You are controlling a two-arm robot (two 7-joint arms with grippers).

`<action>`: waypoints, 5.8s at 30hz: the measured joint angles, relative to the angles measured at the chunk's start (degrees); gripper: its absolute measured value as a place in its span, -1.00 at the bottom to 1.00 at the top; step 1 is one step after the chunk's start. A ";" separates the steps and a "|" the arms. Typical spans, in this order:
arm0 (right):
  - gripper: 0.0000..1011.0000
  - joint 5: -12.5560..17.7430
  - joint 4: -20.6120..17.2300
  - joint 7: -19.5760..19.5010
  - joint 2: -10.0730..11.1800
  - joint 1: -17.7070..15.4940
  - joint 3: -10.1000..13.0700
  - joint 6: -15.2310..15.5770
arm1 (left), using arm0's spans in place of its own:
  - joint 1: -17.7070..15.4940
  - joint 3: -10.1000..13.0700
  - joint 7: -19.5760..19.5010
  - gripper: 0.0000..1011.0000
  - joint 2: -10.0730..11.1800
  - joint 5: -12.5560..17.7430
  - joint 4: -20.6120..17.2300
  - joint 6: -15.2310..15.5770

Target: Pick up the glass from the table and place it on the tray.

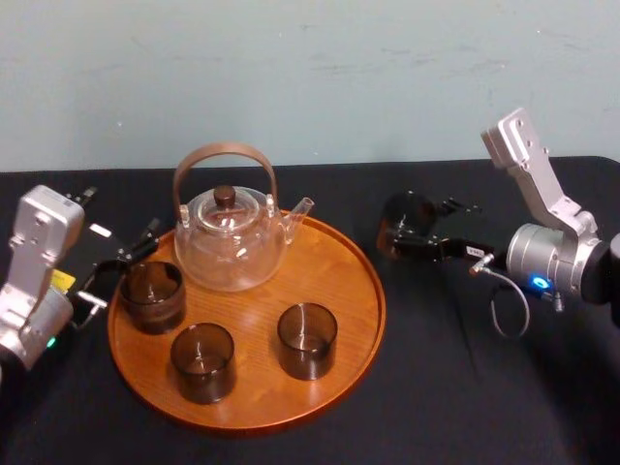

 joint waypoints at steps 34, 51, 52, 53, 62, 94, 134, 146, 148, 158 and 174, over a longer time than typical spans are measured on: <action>0.78 0.97 8.27 6.11 -4.54 7.88 -10.13 -5.37 | -0.01 0.00 0.00 0.98 0.00 0.00 0.00 0.00; 0.78 -0.76 14.15 6.06 -6.59 9.43 -11.46 -7.00 | -0.01 0.00 0.00 0.98 0.00 0.00 0.00 0.00; 0.78 -0.76 14.15 6.06 -6.59 9.43 -11.46 -7.00 | 0.00 0.00 0.00 0.98 0.00 0.00 0.00 0.00; 0.78 -0.82 14.42 6.11 -6.67 9.47 -11.47 -7.01 | 0.00 0.00 0.00 0.98 0.00 0.00 0.00 0.00; 0.78 -1.34 15.29 6.16 -7.03 9.51 -11.47 -7.03 | 0.00 0.00 0.00 0.98 0.00 0.00 0.00 0.00; 0.98 -2.08 15.41 5.83 -7.10 9.24 -11.41 -7.04 | 0.00 0.00 0.00 0.98 0.00 0.00 0.00 0.00; 0.98 3.05 4.27 7.38 1.68 2.23 -7.01 -6.60 | 0.00 0.00 0.00 0.98 -0.01 0.00 0.00 0.00; 0.98 6.36 -1.77 4.41 6.09 -3.55 -2.62 -8.91 | 0.00 0.00 0.00 0.98 0.00 0.00 0.00 0.00; 0.98 6.79 -2.26 3.75 6.26 -4.33 -1.84 -9.44 | 0.00 0.00 0.00 0.98 0.00 0.00 0.00 0.00; 0.98 7.13 -4.63 -4.27 4.45 -10.13 3.17 -14.85 | 0.00 0.00 0.00 0.98 0.00 0.00 0.00 0.00; 0.98 2.60 -4.68 -15.12 -0.85 -15.13 8.08 -18.63 | -0.01 0.00 0.00 0.98 0.00 0.00 0.00 0.00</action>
